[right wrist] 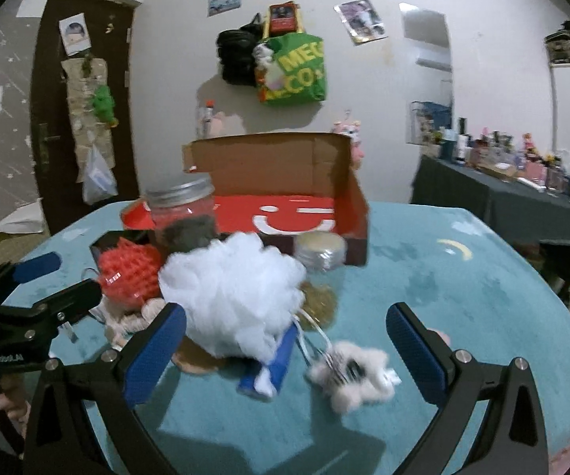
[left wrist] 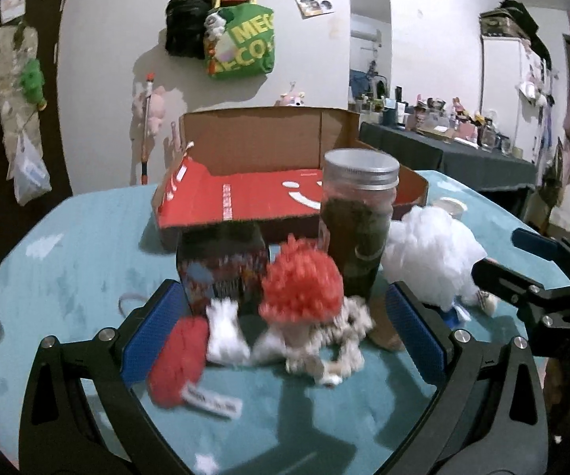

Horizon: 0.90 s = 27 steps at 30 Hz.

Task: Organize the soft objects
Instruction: 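Grasp the red-orange mesh ball with the left tool while the right tool grasps the white pouf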

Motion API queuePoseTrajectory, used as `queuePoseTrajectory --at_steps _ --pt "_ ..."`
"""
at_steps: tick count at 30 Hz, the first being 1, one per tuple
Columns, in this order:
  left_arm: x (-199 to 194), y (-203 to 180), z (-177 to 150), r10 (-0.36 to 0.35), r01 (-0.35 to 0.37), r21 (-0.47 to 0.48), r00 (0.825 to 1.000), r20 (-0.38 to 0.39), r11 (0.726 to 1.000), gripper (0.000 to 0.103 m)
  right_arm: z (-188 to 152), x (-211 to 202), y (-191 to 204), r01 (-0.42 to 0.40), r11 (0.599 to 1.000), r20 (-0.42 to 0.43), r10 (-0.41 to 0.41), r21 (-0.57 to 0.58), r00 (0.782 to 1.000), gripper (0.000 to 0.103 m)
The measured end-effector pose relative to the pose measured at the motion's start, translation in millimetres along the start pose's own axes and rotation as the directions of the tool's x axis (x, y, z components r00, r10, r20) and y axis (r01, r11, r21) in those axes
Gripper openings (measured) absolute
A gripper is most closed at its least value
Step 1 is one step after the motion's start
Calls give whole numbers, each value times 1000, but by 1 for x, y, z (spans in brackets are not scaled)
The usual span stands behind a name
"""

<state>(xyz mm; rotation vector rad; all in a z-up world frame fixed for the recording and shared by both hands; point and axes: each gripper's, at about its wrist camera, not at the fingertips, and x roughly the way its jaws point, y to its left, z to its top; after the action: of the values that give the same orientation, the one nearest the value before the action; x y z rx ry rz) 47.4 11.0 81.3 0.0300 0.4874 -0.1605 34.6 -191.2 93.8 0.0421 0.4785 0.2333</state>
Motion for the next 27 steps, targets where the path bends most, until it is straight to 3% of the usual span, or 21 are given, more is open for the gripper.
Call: queuePoseTrajectory --at_steps 7,10,15,18,20,23,27 --pt "28 3 16 -57 58 7 996 -71 998 102 14 28 -3 -125 992 -66 126 25 990 103" --pt "37 0 16 -63 66 25 994 -92 998 97 15 33 -3 -173 984 -85 175 29 981 102" --pt "53 -3 14 -79 86 33 984 -157 996 66 11 42 -1 -243 969 -130 247 44 960 84" --pt "59 -4 11 -93 101 33 978 -187 994 46 9 43 1 -271 961 -140 275 45 951 68" --pt "61 -6 8 -103 112 31 974 -203 993 42 7 40 3 -284 958 -135 286 37 949 50" --pt "56 -10 6 -97 107 46 978 -184 993 41 6 35 4 -288 957 -121 290 32 949 37" --pt "47 -10 7 -106 115 44 979 -172 992 40 5 25 3 -281 959 -93 282 24 955 29"
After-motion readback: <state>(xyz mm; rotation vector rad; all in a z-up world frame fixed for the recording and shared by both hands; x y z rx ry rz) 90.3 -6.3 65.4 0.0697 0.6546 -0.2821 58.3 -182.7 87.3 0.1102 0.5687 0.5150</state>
